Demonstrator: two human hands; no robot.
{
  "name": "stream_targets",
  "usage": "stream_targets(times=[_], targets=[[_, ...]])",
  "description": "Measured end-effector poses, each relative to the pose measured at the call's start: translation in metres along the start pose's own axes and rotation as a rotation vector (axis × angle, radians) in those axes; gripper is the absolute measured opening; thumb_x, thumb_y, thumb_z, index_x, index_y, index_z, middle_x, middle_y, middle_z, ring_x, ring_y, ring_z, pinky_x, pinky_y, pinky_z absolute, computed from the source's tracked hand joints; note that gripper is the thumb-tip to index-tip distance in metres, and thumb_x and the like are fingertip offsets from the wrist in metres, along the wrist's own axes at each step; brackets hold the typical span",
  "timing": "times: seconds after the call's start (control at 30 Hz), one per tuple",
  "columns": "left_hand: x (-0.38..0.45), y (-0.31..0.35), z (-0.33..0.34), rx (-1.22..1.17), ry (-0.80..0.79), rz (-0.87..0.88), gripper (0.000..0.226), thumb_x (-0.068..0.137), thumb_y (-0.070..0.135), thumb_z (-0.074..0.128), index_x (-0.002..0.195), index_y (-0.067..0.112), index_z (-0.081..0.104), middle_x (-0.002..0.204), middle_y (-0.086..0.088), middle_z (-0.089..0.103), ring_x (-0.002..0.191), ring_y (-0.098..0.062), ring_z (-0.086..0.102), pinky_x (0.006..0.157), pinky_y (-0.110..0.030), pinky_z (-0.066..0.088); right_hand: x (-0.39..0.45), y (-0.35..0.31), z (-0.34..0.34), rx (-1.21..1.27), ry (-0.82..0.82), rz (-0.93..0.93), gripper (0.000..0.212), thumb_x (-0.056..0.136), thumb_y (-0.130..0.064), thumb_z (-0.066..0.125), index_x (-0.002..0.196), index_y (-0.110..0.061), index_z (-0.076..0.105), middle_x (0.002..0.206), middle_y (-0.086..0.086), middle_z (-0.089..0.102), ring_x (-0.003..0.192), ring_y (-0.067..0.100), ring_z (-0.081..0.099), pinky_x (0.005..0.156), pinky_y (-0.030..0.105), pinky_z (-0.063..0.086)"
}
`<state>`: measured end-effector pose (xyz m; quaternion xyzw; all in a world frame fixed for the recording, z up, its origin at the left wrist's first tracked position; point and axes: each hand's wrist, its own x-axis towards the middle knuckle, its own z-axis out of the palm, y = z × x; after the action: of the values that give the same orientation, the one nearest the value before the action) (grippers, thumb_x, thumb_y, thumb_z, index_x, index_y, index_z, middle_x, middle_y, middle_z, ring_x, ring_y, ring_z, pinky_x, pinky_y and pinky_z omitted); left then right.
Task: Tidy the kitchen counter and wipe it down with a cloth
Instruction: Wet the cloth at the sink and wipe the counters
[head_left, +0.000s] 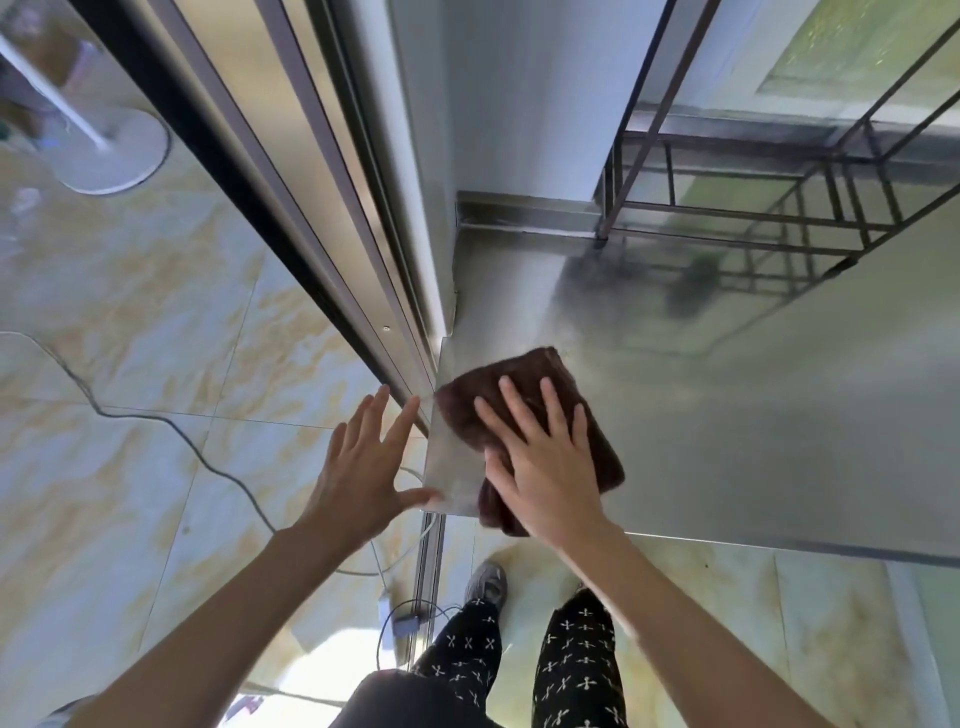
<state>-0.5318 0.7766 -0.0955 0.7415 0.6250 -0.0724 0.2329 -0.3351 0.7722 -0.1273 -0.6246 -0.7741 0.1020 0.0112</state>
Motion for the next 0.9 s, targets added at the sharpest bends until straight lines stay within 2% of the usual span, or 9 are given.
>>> stream_targets(times=[0.13,0.3,0.37,0.53,0.63,0.7,0.77,0.83,0.9], targets=[[0.000,0.000,-0.002,-0.037,-0.003,-0.007,0.103,0.073,0.059,0.060,0.145,0.024,-0.004,0.156,-0.008,-0.009,0.144,-0.025,-0.004,0.116,-0.040,0.006,0.036,-0.005,-0.010,0.089,-0.032,0.220,0.055,0.088,-0.048,0.023,0.142,-0.038,0.031,0.156,-0.001,0.020,0.142,0.041,0.012,0.107,0.066,0.015],[0.000,0.001,0.000,-0.120,0.019,-0.025,0.097,0.076,0.056,0.059,0.146,0.023,-0.001,0.156,-0.007,-0.004,0.144,-0.023,-0.001,0.116,-0.037,0.008,-0.024,-0.030,-0.001,0.010,-0.076,-0.054,0.052,0.086,-0.051,0.034,0.136,-0.039,0.039,0.150,-0.001,0.035,0.135,0.044,0.031,0.098,0.070,0.030],[0.003,0.004,0.001,-0.140,0.038,-0.006,0.092,0.078,0.053,0.058,0.146,0.022,0.003,0.156,-0.006,0.000,0.144,-0.022,0.004,0.116,-0.035,0.010,-0.001,-0.007,-0.004,0.001,-0.052,-0.026,0.052,0.086,-0.051,0.033,0.137,-0.042,0.037,0.150,-0.004,0.035,0.135,0.042,0.032,0.097,0.069,0.031],[0.014,0.021,-0.005,-0.165,0.123,0.117,0.077,0.083,0.048,0.055,0.144,0.024,0.015,0.155,0.001,0.013,0.139,-0.020,0.025,0.112,-0.034,0.024,0.096,0.042,-0.025,0.119,-0.063,0.255,0.051,0.096,-0.048,0.025,0.145,-0.042,0.016,0.159,-0.007,0.002,0.144,0.037,-0.005,0.109,0.065,0.005],[0.025,0.032,-0.007,-0.166,0.163,0.184,0.071,0.086,0.043,0.055,0.144,0.021,0.021,0.154,0.002,0.017,0.137,-0.018,0.029,0.111,-0.031,0.025,0.087,0.033,-0.019,0.104,0.016,0.230,0.052,0.094,-0.046,0.027,0.145,-0.036,0.023,0.158,-0.004,0.012,0.144,0.037,0.005,0.109,0.064,0.010],[0.035,0.038,-0.007,-0.139,0.167,0.222,0.071,0.086,0.042,0.054,0.144,0.018,0.020,0.155,-0.001,0.015,0.140,-0.017,0.023,0.113,-0.029,0.019,0.055,0.021,-0.013,0.058,0.067,0.162,0.053,0.089,-0.046,0.030,0.141,-0.032,0.037,0.152,-0.001,0.030,0.139,0.039,0.024,0.104,0.066,0.022],[0.046,0.043,-0.005,-0.102,0.136,0.227,0.078,0.086,0.047,0.049,0.146,0.017,0.009,0.156,0.000,0.000,0.144,-0.016,0.005,0.114,-0.027,0.006,0.033,0.021,-0.008,0.009,0.044,0.114,0.054,0.086,-0.046,0.032,0.137,-0.031,0.042,0.147,0.000,0.040,0.134,0.040,0.035,0.099,0.067,0.029],[0.055,0.042,-0.001,-0.043,0.098,0.199,0.087,0.083,0.059,0.038,0.145,0.017,-0.008,0.149,0.003,-0.020,0.140,-0.013,-0.018,0.115,-0.029,-0.005,0.053,0.031,-0.010,0.014,0.044,0.097,0.053,0.088,-0.047,0.030,0.138,-0.034,0.040,0.149,-0.001,0.038,0.136,0.039,0.032,0.101,0.067,0.027],[0.061,0.037,0.003,0.004,0.058,0.190,0.094,0.076,0.073,0.023,0.139,0.018,-0.021,0.143,0.003,-0.031,0.134,-0.013,-0.028,0.114,-0.030,-0.009,0.095,0.036,-0.015,0.049,0.058,0.094,0.051,0.092,-0.048,0.026,0.142,-0.037,0.031,0.155,-0.004,0.025,0.142,0.037,0.016,0.106,0.066,0.015]])
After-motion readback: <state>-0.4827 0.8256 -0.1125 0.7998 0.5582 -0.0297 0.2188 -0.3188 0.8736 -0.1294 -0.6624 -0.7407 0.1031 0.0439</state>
